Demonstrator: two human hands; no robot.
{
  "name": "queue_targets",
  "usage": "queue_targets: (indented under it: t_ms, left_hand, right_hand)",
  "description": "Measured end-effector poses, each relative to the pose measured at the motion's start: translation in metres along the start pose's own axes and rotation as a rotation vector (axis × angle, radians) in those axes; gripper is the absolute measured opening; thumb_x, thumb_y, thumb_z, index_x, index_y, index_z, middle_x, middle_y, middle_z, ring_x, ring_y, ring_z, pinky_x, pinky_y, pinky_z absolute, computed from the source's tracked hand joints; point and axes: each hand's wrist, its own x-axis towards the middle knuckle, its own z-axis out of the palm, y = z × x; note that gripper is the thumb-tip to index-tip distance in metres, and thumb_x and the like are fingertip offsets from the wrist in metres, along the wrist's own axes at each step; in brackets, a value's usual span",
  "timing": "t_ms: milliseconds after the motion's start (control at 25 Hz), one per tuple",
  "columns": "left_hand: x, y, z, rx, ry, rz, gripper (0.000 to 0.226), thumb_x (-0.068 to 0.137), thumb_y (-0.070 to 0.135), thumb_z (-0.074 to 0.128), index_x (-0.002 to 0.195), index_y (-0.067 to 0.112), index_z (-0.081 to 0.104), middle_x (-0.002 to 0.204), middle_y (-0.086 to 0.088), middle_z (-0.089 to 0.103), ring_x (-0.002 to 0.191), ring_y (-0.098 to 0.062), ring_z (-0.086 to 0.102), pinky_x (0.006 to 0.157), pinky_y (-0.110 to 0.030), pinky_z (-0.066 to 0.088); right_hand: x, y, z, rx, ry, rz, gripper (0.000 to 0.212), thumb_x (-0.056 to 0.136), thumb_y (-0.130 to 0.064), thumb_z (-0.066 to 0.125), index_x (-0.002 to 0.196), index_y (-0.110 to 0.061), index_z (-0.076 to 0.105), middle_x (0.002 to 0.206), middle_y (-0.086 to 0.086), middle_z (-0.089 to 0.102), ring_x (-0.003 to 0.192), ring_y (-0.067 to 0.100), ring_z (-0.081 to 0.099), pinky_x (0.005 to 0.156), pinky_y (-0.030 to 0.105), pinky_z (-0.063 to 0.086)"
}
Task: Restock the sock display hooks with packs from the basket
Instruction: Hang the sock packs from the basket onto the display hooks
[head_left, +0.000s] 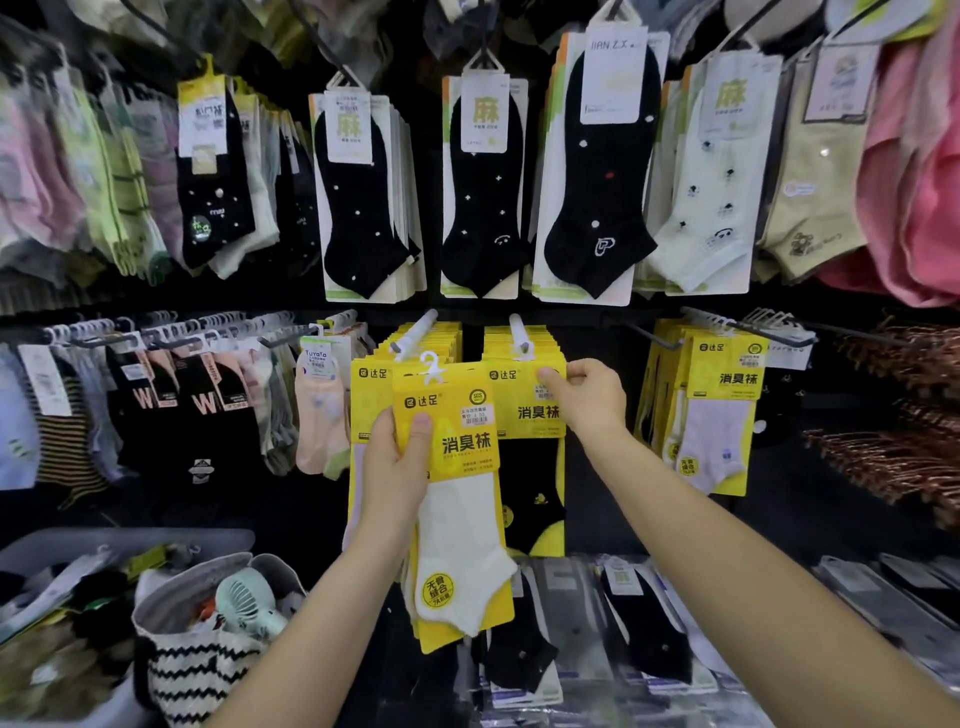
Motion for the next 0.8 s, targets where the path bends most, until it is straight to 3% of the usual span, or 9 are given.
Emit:
queue_targets:
  t_ms: [80, 160, 320, 520, 680, 800]
  left_hand:
    - [-0.001, -0.001, 0.007, -0.009, -0.021, -0.019, 0.015, 0.096, 0.025, 0.047, 0.109, 0.024, 0.055, 0.108, 0.001, 0.065, 0.099, -0.013, 0.064, 0.079, -0.032, 0.055]
    - [-0.003, -0.001, 0.016, -0.009, -0.049, -0.03, 0.014, 0.096, 0.026, 0.049, 0.108, 0.024, 0.056, 0.109, 0.0, 0.066, 0.103, -0.019, 0.063, 0.084, -0.04, 0.054]
    - [-0.007, 0.001, 0.037, 0.01, -0.08, 0.016, 0.014, 0.095, 0.023, 0.051, 0.107, 0.021, 0.058, 0.103, 0.004, 0.067, 0.096, -0.014, 0.064, 0.078, -0.03, 0.054]
    - [-0.012, 0.0, 0.051, -0.084, -0.127, -0.079, 0.022, 0.097, 0.027, 0.046, 0.115, 0.017, 0.055, 0.11, -0.001, 0.066, 0.098, -0.014, 0.065, 0.076, -0.028, 0.056]
    - [-0.011, -0.002, 0.049, -0.061, -0.135, -0.054, 0.016, 0.097, 0.024, 0.047, 0.11, 0.023, 0.055, 0.107, 0.006, 0.065, 0.094, -0.004, 0.064, 0.07, -0.017, 0.053]
    - [-0.01, -0.003, 0.049, 0.001, -0.131, -0.025, 0.015, 0.092, 0.019, 0.056, 0.103, 0.029, 0.054, 0.102, 0.011, 0.064, 0.089, 0.002, 0.062, 0.065, -0.01, 0.05]
  right_hand:
    - [-0.009, 0.006, -0.005, 0.061, 0.064, 0.021, 0.036, 0.084, -0.039, 0.065, 0.108, -0.015, 0.054, 0.097, -0.003, 0.057, 0.089, 0.013, 0.056, 0.066, 0.022, 0.041]
    - [-0.022, 0.01, -0.01, 0.169, 0.023, -0.036, 0.036, 0.085, -0.046, 0.06, 0.102, -0.016, 0.053, 0.095, -0.003, 0.059, 0.089, 0.013, 0.057, 0.068, 0.022, 0.043]
    - [-0.044, 0.005, -0.014, 0.107, -0.255, -0.124, 0.04, 0.078, -0.047, 0.068, 0.098, -0.014, 0.057, 0.097, 0.007, 0.067, 0.09, 0.021, 0.064, 0.079, 0.036, 0.053]
    - [-0.044, 0.005, -0.029, 0.119, -0.192, -0.124, 0.026, 0.081, -0.033, 0.07, 0.08, -0.012, 0.055, 0.084, 0.016, 0.068, 0.072, 0.026, 0.06, 0.075, 0.043, 0.052]
    - [-0.04, 0.009, -0.034, 0.132, -0.167, -0.104, 0.026, 0.085, -0.031, 0.067, 0.074, -0.017, 0.047, 0.062, 0.004, 0.056, 0.063, 0.016, 0.05, 0.062, 0.035, 0.045]
    - [-0.039, 0.012, -0.035, 0.13, -0.15, -0.093, 0.023, 0.083, -0.033, 0.068, 0.082, -0.019, 0.05, 0.077, 0.006, 0.067, 0.071, 0.014, 0.059, 0.063, 0.031, 0.049]
